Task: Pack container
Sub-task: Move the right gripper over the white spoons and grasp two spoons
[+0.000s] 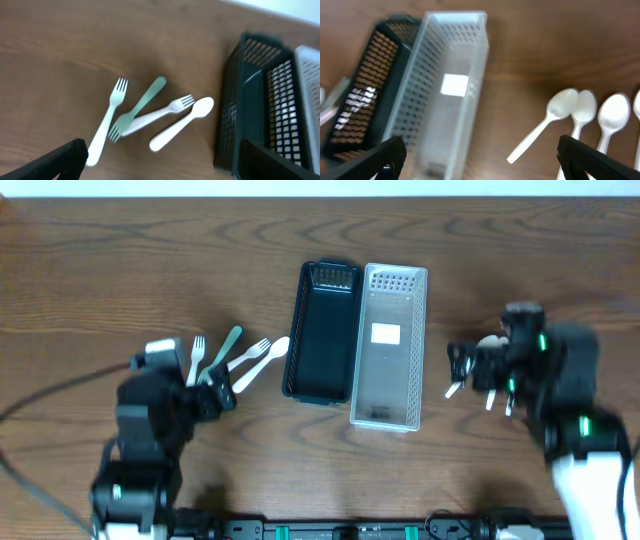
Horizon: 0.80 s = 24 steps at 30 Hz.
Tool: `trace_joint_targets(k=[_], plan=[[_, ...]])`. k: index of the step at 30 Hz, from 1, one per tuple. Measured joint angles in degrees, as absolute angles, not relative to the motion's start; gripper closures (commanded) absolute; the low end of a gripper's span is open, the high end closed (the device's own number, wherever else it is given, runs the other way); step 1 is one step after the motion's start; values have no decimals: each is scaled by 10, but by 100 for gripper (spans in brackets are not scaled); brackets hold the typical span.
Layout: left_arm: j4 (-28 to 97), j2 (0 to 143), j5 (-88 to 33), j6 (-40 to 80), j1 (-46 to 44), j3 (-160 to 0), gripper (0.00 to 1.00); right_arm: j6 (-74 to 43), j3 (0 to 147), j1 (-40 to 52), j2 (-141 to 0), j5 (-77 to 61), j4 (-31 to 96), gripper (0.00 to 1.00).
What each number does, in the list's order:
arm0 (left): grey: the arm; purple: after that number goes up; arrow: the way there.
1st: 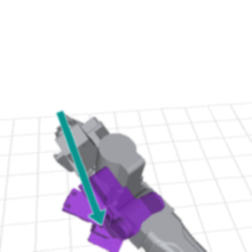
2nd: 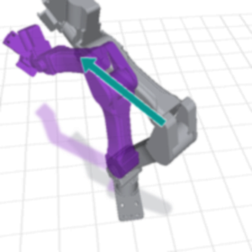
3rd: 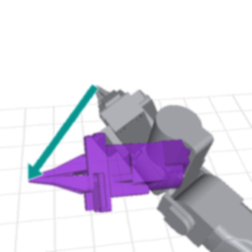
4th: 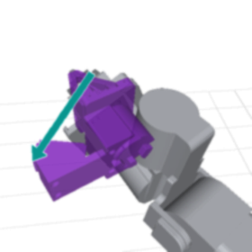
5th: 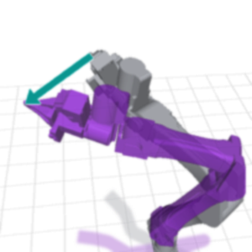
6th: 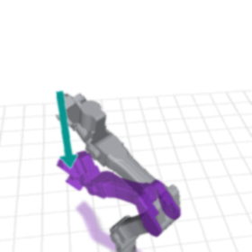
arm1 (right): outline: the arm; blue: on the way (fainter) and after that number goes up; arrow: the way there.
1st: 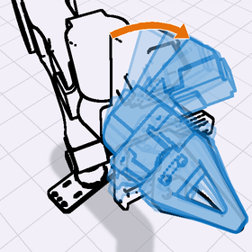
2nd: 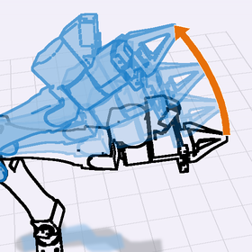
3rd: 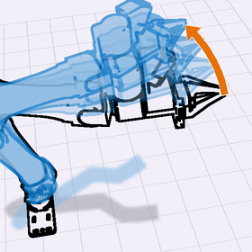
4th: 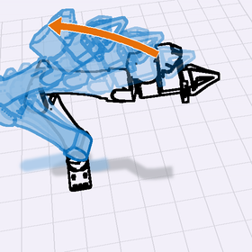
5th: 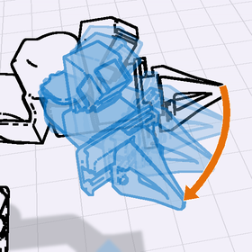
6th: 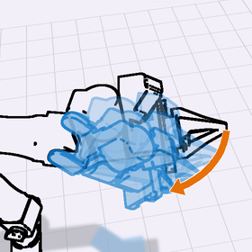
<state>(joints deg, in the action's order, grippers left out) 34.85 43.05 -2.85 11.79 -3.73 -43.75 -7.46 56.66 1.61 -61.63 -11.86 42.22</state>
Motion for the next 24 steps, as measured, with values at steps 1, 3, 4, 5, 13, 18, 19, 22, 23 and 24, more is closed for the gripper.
trace_joint_targets(k=[1, 3, 4, 5, 13, 18, 19, 22, 23, 24], plan=[[362, 464, -29, 118, -37, -463, 2, -63, 597, 16, -658, -115, 430, 1], [387, 517, -29, 118, -37, -507, 2, -48, 649, 16, -730, -110, 435, 1], [397, 537, -29, 117, -37, -526, 2, -43, 670, 16, -762, -109, 435, 1], [408, 558, -29, 117, -37, -545, 2, -38, 686, 16, -788, -107, 434, 1], [437, 626, -30, 100, -37, -602, 2, -44, 722, -30, -931, -40, 439, 9], [446, 627, -30, 100, -37, -602, 1, -50, 722, -96, -1004, -21, 468, 16], [447, 627, -30, 98, -37, -602, 2, -52, 722, -108, -1016, -18, 473, 18], [449, 627, -30, 96, -37, -602, 2, -56, 722, -131, -1040, -14, 484, 21], [449, 627, -30, 95, -37, -602, 2, -59, 722, -138, -1047, -14, 486, 22], [450, 627, -30, 93, -37, -602, 2, -63, 722, -142, -1053, -14, 487, 24]])
